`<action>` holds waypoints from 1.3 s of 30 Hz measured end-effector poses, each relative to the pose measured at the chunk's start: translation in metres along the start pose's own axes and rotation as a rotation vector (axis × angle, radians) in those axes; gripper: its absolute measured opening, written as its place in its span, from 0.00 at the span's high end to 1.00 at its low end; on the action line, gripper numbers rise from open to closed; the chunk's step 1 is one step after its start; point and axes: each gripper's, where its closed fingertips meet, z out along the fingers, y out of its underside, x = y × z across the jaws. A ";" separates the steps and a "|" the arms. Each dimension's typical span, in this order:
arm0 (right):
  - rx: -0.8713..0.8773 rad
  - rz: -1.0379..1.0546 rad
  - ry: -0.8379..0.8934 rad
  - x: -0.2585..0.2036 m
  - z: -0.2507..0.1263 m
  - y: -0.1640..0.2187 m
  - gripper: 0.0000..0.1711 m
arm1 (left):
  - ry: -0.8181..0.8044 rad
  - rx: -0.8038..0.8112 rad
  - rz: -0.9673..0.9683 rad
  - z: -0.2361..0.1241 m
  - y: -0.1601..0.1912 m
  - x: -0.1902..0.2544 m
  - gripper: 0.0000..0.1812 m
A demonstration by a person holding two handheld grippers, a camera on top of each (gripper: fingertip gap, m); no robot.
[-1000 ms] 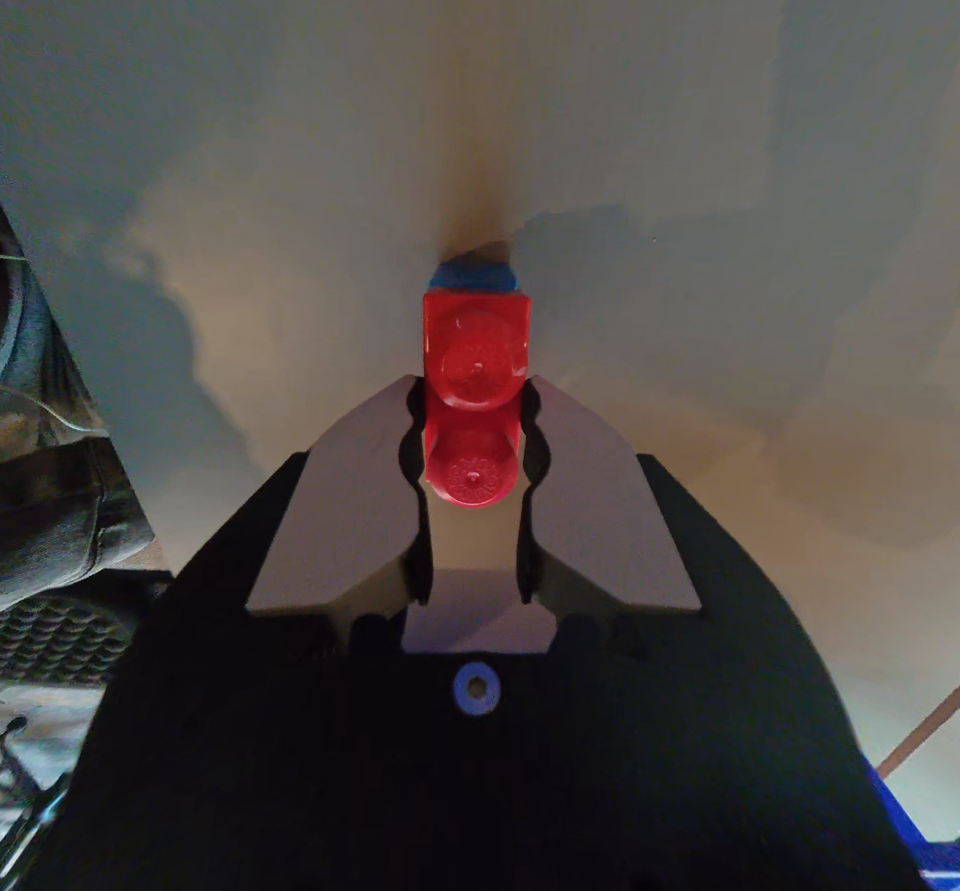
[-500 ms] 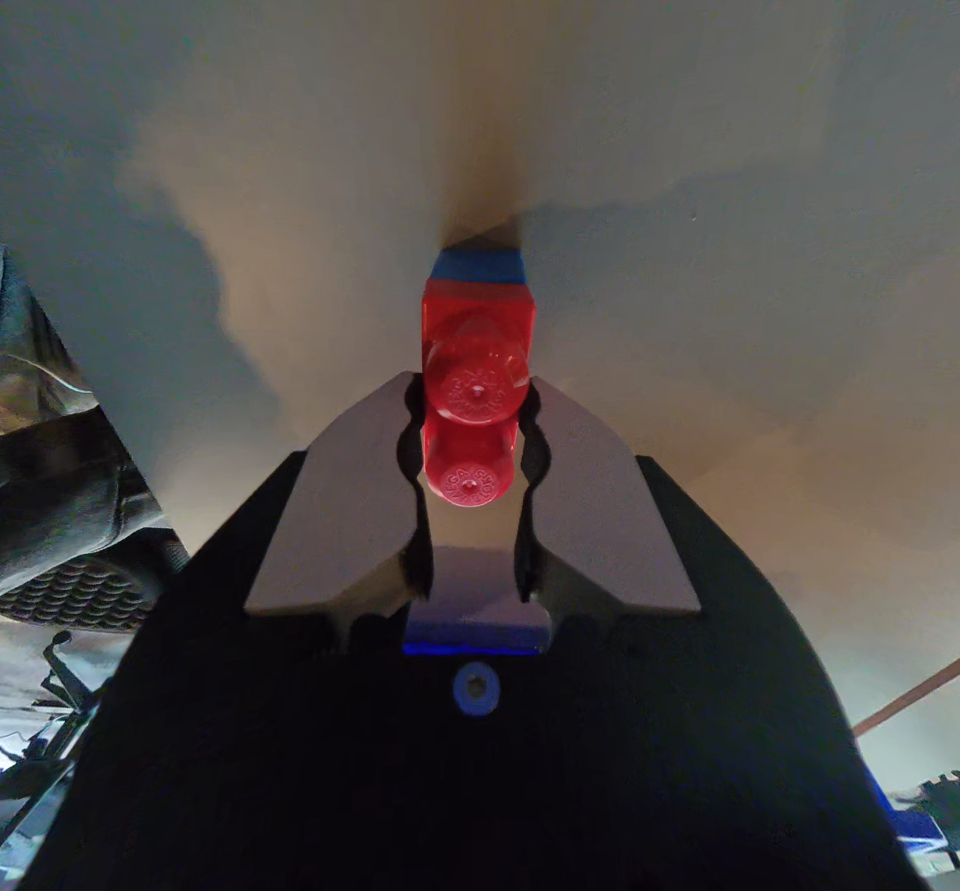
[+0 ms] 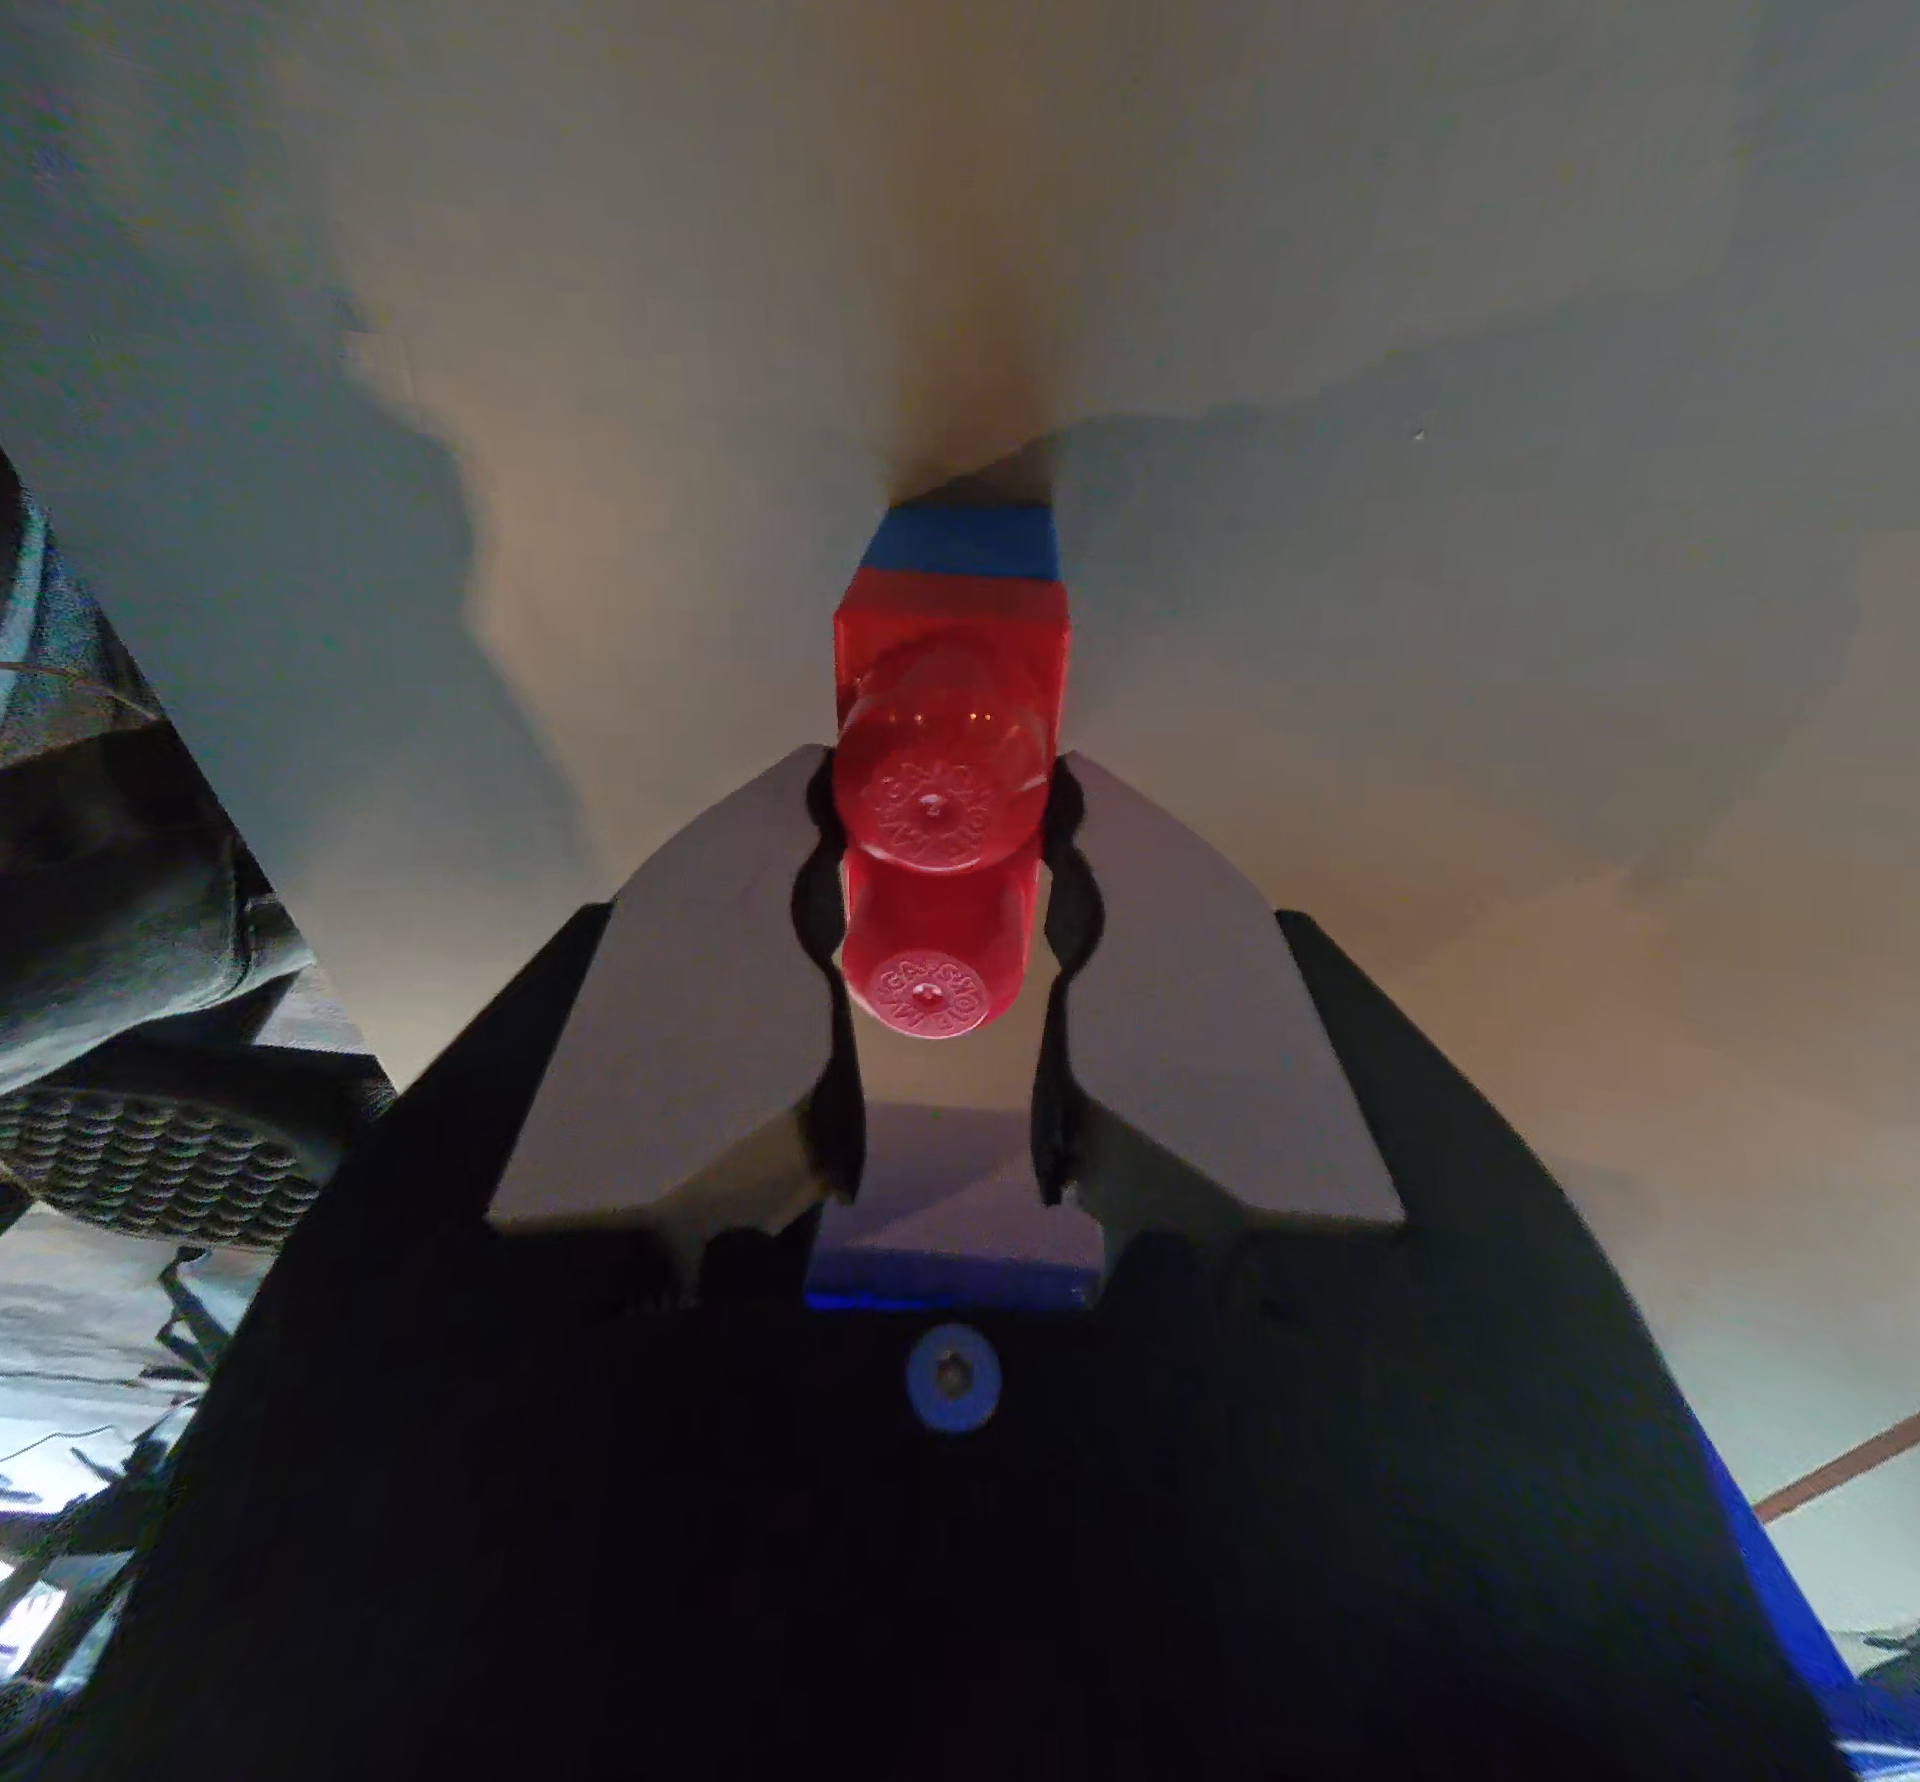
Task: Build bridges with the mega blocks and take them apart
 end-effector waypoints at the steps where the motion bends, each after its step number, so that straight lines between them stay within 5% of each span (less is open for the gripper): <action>1: -0.006 0.000 -0.001 0.000 0.001 0.000 0.79 | -0.004 0.000 0.007 -0.002 0.000 0.000 0.75; 17: -0.011 -0.001 -0.013 0.003 0.009 0.001 0.79 | -0.085 0.046 0.086 -0.031 -0.021 0.004 0.76; 23: 0.048 0.071 0.002 0.012 -0.035 0.017 0.79 | -0.079 0.059 0.098 -0.031 -0.022 0.006 0.76; 32: 0.041 0.538 0.142 0.083 -0.153 0.182 0.79 | -0.056 0.015 0.043 -0.010 -0.010 0.001 0.76; 39: 0.028 0.936 0.134 0.130 -0.134 0.301 0.79 | -0.065 -0.037 -0.008 0.004 0.002 -0.006 0.76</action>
